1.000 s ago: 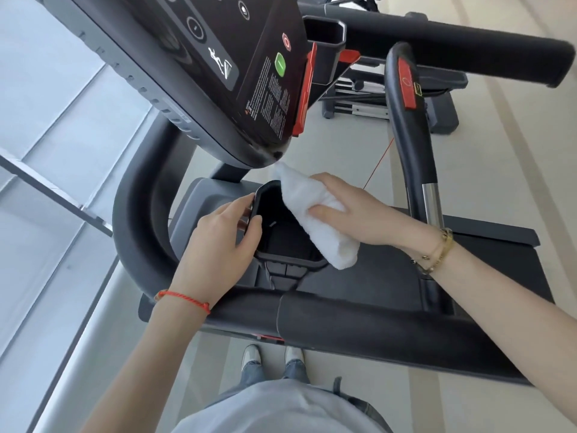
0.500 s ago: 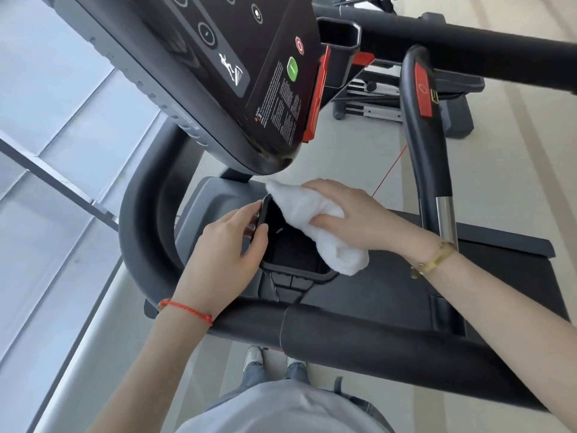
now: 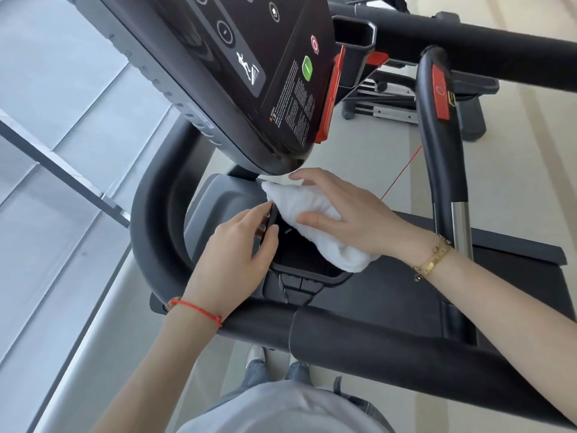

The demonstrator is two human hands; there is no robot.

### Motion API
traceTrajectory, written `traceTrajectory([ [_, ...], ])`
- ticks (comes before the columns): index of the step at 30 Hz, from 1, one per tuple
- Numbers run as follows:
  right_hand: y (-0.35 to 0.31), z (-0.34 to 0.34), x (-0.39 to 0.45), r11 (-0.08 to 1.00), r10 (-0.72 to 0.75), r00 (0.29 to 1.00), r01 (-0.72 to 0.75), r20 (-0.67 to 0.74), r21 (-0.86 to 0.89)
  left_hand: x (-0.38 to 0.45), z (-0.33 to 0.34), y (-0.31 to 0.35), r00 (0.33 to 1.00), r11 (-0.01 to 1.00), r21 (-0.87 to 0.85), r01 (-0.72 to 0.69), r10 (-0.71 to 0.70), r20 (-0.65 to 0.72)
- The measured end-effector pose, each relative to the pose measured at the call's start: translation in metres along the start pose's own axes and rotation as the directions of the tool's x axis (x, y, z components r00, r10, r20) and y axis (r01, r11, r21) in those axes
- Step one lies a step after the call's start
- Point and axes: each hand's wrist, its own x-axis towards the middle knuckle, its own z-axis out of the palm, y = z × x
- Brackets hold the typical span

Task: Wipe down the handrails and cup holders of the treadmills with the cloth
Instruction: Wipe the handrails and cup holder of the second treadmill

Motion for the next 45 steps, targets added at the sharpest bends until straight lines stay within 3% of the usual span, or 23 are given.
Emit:
traceTrajectory([
  [7,-0.002,0.001,-0.012,0.983,0.144,0.988,-0.135,-0.063,0.126,0.0,0.0,-0.001,1.0,0.999,-0.038,-0.001,0.0,-0.005],
  [13,-0.003,0.02,-0.048,0.93,0.352,0.921,-0.326,-0.163,0.168,-0.001,0.001,-0.003,1.0,1.0,-0.019,-0.006,0.006,-0.014],
  [18,-0.011,0.025,-0.038,0.882,0.443,0.884,-0.4,-0.148,0.25,-0.001,0.001,-0.004,1.0,1.0,-0.018,-0.007,0.007,-0.004],
  [22,-0.008,0.015,-0.026,0.897,0.386,0.918,-0.349,-0.096,0.271,-0.001,0.0,-0.004,1.0,1.0,-0.026,-0.015,0.015,0.008],
  [28,-0.009,0.012,-0.07,0.933,0.177,0.979,-0.134,-0.103,0.334,0.001,-0.001,-0.006,0.999,1.0,-0.024,-0.019,0.019,0.033],
  [30,-0.013,0.008,-0.083,0.929,0.161,0.984,-0.124,-0.078,0.35,0.001,-0.001,-0.006,0.999,0.999,-0.03,-0.018,0.019,0.036],
  [33,-0.021,0.003,-0.095,0.95,0.132,0.991,-0.135,0.031,0.281,0.0,-0.001,-0.005,0.999,0.998,-0.061,-0.027,0.03,0.044],
  [36,-0.032,0.01,-0.09,0.998,0.021,0.995,-0.015,0.095,-0.057,0.001,0.0,-0.004,1.0,0.995,-0.094,-0.021,0.023,0.02],
  [38,-0.044,0.016,-0.076,0.967,-0.026,0.991,0.059,0.131,-0.248,0.001,0.0,-0.005,1.0,0.993,-0.113,-0.015,0.017,0.013],
  [42,-0.069,0.031,-0.048,0.961,0.062,0.976,-0.003,0.208,-0.276,0.003,-0.003,-0.008,0.999,0.973,-0.228,0.045,-0.038,0.035],
  [45,-0.071,0.031,-0.046,0.957,0.07,0.981,-0.015,0.181,-0.29,0.004,-0.003,-0.01,0.998,0.963,-0.263,0.065,-0.058,0.033],
])
